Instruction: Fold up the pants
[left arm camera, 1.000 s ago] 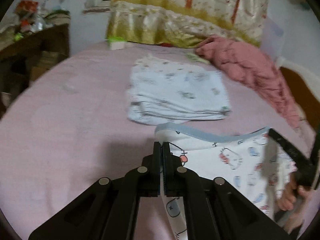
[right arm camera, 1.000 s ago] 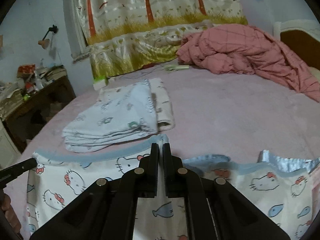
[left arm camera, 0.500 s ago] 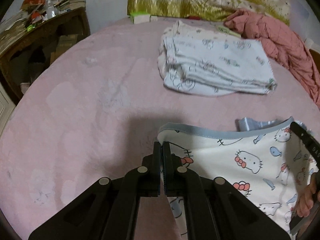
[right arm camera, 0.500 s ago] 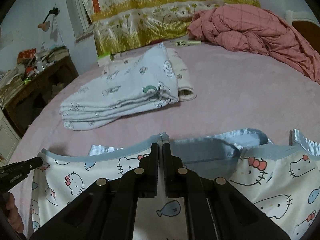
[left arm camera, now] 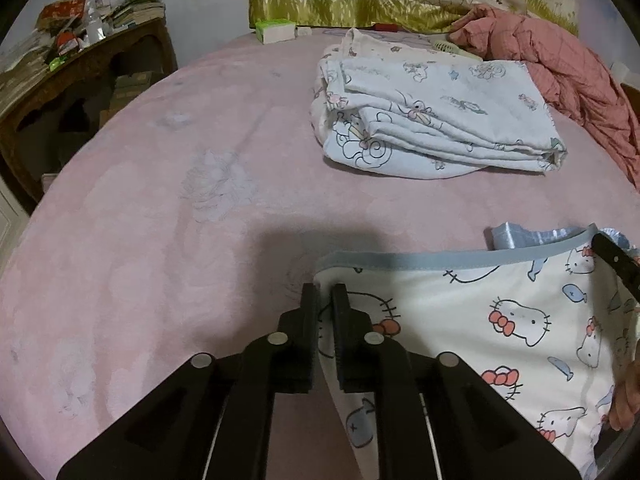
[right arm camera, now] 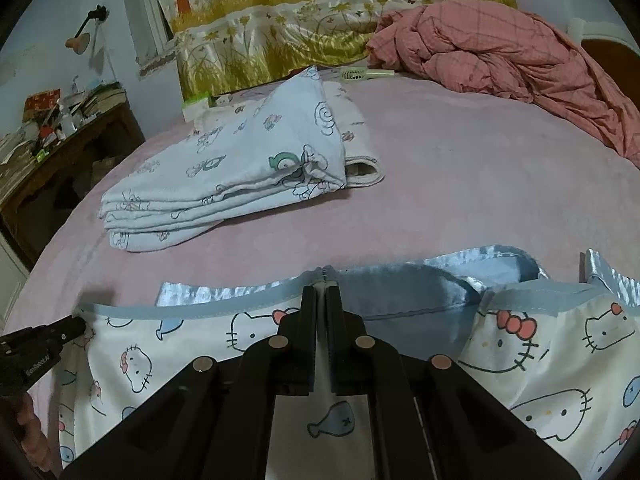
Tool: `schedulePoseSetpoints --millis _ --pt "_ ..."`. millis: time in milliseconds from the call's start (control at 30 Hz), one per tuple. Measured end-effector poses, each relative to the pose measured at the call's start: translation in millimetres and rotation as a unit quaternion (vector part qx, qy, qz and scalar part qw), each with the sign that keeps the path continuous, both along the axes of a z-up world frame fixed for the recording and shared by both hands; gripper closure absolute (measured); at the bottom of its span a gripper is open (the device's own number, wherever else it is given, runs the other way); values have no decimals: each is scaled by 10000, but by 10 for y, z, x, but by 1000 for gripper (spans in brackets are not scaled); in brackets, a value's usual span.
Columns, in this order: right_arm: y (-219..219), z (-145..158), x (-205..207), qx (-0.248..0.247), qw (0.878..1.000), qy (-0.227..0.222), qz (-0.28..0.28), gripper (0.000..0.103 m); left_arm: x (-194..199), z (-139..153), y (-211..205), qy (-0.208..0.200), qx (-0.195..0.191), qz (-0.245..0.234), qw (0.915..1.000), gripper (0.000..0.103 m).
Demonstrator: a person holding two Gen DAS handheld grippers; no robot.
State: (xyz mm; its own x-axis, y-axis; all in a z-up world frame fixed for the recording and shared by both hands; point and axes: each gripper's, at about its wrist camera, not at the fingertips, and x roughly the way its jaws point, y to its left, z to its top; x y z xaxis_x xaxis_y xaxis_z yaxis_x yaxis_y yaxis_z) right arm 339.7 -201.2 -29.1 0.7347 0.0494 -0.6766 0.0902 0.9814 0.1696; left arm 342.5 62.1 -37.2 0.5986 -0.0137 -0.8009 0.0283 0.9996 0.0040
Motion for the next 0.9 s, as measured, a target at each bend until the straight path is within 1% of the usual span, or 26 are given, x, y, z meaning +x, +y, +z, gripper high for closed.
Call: schedulePoseSetpoints --millis 100,133,167,233,300,333,400,467,500,533,567,700,800,833,900 --pt "-22 2 -4 29 10000 -18 -38 99 -12 9 -4 -24 -26 -50 10000 76" --pt "-27 -1 0 45 10000 -4 -50 99 -14 15 2 -5 -45 -41 10000 61" --pt "-40 -11 9 71 9999 34 -62 99 -12 22 2 7 -12 11 10000 52" --pt "-54 -30 21 78 9998 117 -110 99 -39 74 11 -120 48 34 9999 51" --pt "-59 -44 36 89 9996 236 -86 98 -66 145 25 -236 -79 14 9997 47" --pt "-55 -33 29 71 9996 258 -80 95 -87 195 32 -322 -193 4 9993 45" --pt "-39 28 -19 -22 9997 222 -97 92 -150 313 16 -520 -362 -84 9980 43" --pt "-34 131 -101 -44 9999 78 -79 85 -218 431 -21 -722 -372 -169 9966 40" --pt "-42 217 -169 -23 10000 -45 -84 74 -266 503 -51 -843 -346 -204 9956 39" --pt "-53 277 -212 -6 9999 -131 -95 66 -308 572 -76 -949 -327 -232 9947 39" --pt "-77 379 -292 20 9995 -296 -137 63 -356 630 -99 -1036 -323 -256 9938 38" --pt "-196 776 -610 47 9974 -653 -298 63 -547 964 -178 -1470 -421 -350 9876 36" --pt "-372 1160 -959 -15 9937 -1008 -492 63 -778 1240 -302 -1886 -463 -510 9796 33" --pt "-470 1317 -1111 -93 9917 -1142 -578 63 -886 1336 -370 -2048 -432 -581 9761 30" --pt "-668 1512 -1365 -111 9879 -1340 -767 62 -1073 1476 -509 -2301 -333 -677 9702 27"
